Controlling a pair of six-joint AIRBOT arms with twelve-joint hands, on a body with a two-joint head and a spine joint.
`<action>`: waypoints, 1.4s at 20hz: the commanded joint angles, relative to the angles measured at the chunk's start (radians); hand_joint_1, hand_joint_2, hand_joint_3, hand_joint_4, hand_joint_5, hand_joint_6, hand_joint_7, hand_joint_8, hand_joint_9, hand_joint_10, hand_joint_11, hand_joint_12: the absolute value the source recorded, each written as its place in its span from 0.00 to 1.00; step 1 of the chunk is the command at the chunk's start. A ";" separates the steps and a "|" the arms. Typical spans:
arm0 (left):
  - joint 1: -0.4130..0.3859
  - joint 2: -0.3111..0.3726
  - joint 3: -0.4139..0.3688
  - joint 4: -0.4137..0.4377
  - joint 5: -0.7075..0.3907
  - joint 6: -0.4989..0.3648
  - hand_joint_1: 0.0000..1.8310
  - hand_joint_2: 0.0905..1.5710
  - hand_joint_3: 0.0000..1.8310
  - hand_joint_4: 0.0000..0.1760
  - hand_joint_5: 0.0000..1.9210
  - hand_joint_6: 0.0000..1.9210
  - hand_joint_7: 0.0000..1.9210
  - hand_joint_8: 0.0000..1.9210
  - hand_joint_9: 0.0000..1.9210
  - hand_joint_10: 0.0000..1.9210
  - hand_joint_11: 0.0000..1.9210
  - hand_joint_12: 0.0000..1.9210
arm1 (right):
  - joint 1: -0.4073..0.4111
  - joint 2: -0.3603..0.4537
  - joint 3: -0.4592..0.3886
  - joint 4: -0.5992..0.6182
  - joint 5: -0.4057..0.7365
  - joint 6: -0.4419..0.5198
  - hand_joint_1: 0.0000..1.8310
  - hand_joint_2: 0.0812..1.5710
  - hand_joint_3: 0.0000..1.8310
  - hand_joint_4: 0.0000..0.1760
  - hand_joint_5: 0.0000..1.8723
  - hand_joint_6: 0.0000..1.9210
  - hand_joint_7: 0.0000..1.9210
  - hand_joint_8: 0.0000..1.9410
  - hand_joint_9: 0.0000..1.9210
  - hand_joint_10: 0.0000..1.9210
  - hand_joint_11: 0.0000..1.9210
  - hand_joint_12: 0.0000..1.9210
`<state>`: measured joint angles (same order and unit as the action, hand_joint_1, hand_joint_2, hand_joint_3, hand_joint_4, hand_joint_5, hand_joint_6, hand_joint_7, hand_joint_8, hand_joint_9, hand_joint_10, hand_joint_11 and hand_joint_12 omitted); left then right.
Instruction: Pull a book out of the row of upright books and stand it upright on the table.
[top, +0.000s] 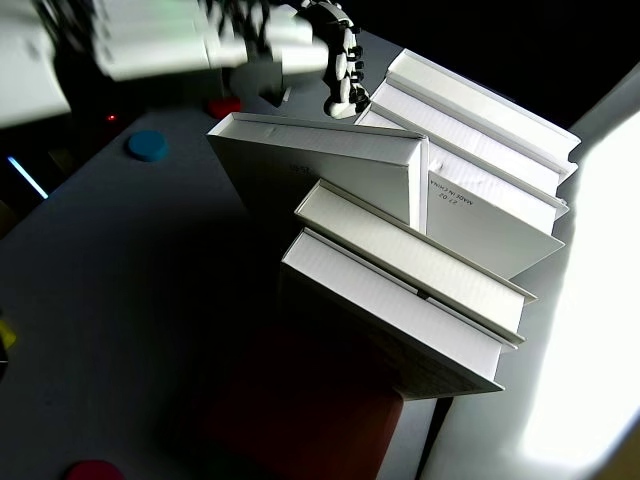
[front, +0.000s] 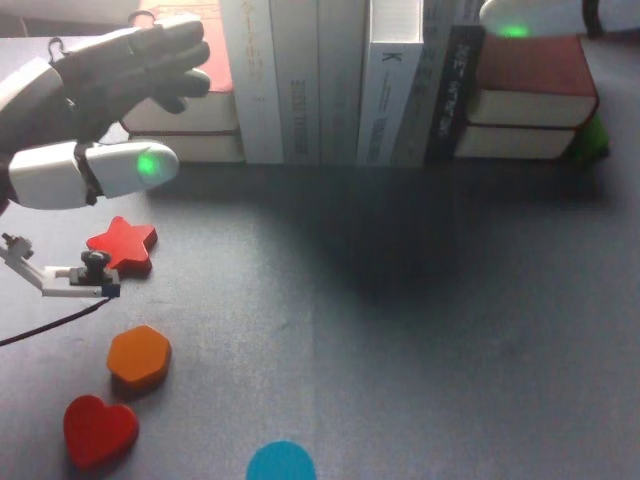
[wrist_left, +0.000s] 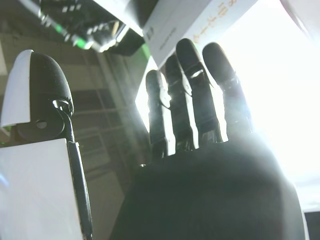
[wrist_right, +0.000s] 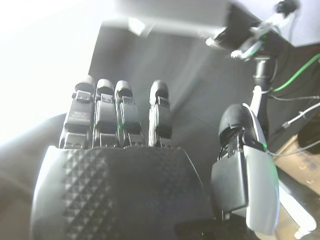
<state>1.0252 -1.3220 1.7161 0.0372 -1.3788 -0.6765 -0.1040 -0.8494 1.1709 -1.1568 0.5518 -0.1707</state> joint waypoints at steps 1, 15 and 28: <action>-0.008 -0.004 0.007 -0.049 -0.117 -0.010 0.56 0.56 0.00 0.27 0.25 0.00 0.25 0.00 0.18 0.39 0.00 0.86 | 0.017 0.003 0.000 0.059 0.027 -0.015 0.19 0.76 0.02 1.00 0.09 0.00 0.00 0.00 0.00 0.00 0.01 0.01; -0.033 0.002 0.004 -0.032 -0.122 -0.010 0.56 0.57 0.00 0.16 0.24 0.00 0.24 0.00 0.20 0.31 0.00 0.81 | -0.150 -0.180 0.195 0.222 -0.084 -0.099 0.06 0.75 0.00 1.00 0.08 0.00 0.00 0.00 0.00 0.00 0.00 0.00; -0.016 0.001 -0.004 -0.050 -0.136 -0.010 0.56 0.56 0.00 0.24 0.24 0.00 0.25 0.00 0.19 0.37 0.01 0.83 | -0.209 -0.057 0.034 0.202 -0.027 -0.099 0.03 0.73 0.00 0.45 0.13 0.01 0.00 0.00 0.00 0.00 0.00 0.00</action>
<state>1.0149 -1.3228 1.7130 0.0399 -1.3987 -0.6765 -0.3161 -0.9031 1.2045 -0.9699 0.4931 -0.2668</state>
